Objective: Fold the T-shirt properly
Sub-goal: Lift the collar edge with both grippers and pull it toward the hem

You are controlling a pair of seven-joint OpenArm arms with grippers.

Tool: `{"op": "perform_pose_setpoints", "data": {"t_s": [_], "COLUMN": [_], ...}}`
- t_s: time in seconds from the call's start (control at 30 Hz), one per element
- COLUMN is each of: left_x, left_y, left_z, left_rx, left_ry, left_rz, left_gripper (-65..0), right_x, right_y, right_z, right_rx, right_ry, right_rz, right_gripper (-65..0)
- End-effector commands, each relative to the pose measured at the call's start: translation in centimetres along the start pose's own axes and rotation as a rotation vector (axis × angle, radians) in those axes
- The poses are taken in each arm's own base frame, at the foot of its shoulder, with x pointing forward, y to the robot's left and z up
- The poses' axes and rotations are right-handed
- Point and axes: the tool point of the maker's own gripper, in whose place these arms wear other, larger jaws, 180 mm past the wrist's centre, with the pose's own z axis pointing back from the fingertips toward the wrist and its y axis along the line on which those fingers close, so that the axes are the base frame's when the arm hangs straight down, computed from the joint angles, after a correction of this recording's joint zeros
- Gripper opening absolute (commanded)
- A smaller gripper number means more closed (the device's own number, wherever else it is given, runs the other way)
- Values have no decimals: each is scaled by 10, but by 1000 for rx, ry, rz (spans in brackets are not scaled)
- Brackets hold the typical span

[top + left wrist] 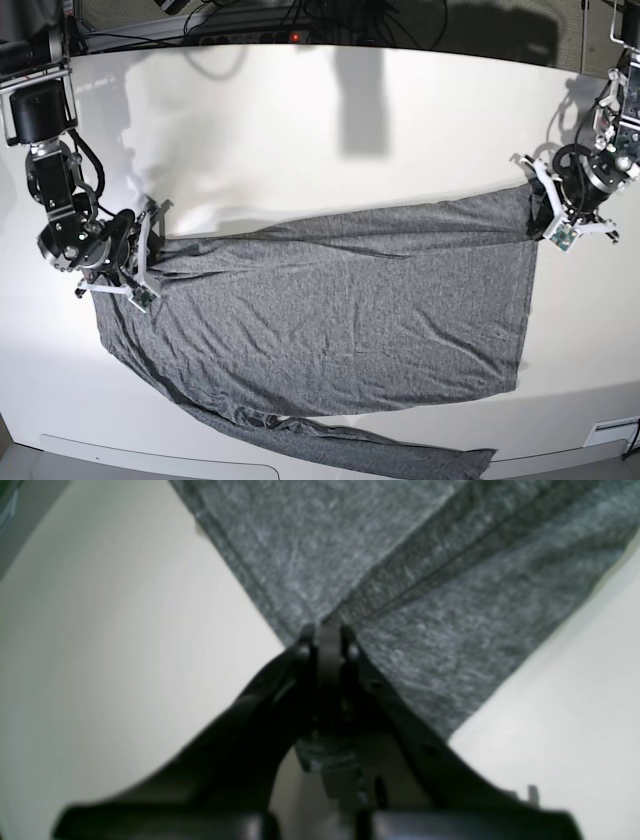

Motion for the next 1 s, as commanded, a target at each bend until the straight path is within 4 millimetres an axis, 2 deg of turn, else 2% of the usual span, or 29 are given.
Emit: {"op": "perform_pose_setpoints", "data": {"t_s": [0.0, 0.2, 0.4, 0.47, 0.67, 0.97], "left_x": [14, 18, 21, 23, 39, 38], "left_y": [23, 28, 29, 31, 41, 41], "left_z": [3, 3, 2, 2, -1, -1], "left_rx": [56, 64, 66, 69, 87, 86], "left_ry": [-35, -38, -45, -51, -83, -82], "left_rz": [-20, -24, -22, -20, -24, -24], "left_gripper": [-650, -650, -650, -650, -650, -650], "right_x": [8, 7, 24, 24, 28, 26], "right_y": [-25, -25, -48, -55, -55, -40], "right_z": [9, 18, 51, 55, 44, 21], "right_rx": [-52, -11, -11, -17, -47, -43], "right_ry": [-14, -3, -33, -35, -71, -74], "right_rz": [9, -21, -55, -62, -32, -10], "right_gripper": [-650, -650, -650, -650, -650, -650]}}
